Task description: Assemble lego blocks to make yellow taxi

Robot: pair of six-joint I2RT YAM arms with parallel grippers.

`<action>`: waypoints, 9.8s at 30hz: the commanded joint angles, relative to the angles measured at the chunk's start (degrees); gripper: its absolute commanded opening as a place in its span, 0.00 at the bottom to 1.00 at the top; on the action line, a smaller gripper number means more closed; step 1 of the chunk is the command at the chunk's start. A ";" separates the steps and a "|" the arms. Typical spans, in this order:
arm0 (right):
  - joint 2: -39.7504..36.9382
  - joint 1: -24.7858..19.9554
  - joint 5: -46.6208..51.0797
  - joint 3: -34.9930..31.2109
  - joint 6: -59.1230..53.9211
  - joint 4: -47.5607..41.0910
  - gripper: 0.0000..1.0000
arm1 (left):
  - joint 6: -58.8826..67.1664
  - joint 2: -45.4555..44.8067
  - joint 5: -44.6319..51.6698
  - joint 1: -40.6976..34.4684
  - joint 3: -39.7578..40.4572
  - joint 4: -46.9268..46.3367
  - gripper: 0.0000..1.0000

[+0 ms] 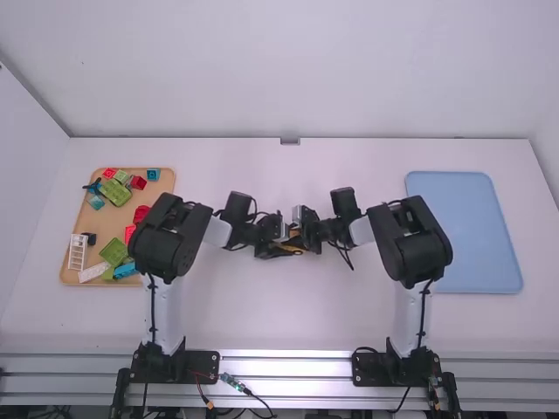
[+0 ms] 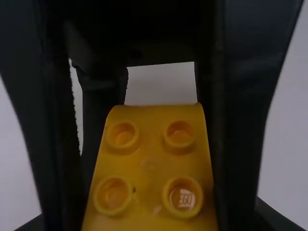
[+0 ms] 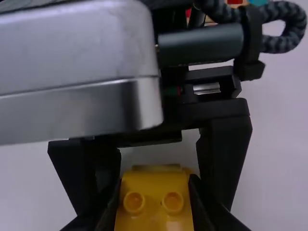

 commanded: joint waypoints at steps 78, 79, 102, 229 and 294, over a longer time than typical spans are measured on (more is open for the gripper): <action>2.80 -1.03 7.96 -2.62 0.92 0.48 0.35 | -0.25 2.71 -7.32 0.28 -0.76 -1.07 0.02; 2.80 -1.03 7.98 -2.62 0.92 0.48 0.36 | -0.25 2.69 -7.32 0.24 -0.76 -1.07 0.02; -2.47 -1.66 7.52 -4.15 -0.24 -0.72 0.41 | -0.25 2.69 -7.28 0.22 -0.76 -1.73 0.02; -20.59 -24.15 22.49 -13.44 11.80 14.97 0.49 | 11.83 -25.73 1.92 22.34 -0.92 -35.34 0.99; -40.89 -10.86 61.59 14.05 38.86 -52.50 0.99 | -57.50 -36.50 -53.86 2.12 5.14 -30.16 0.99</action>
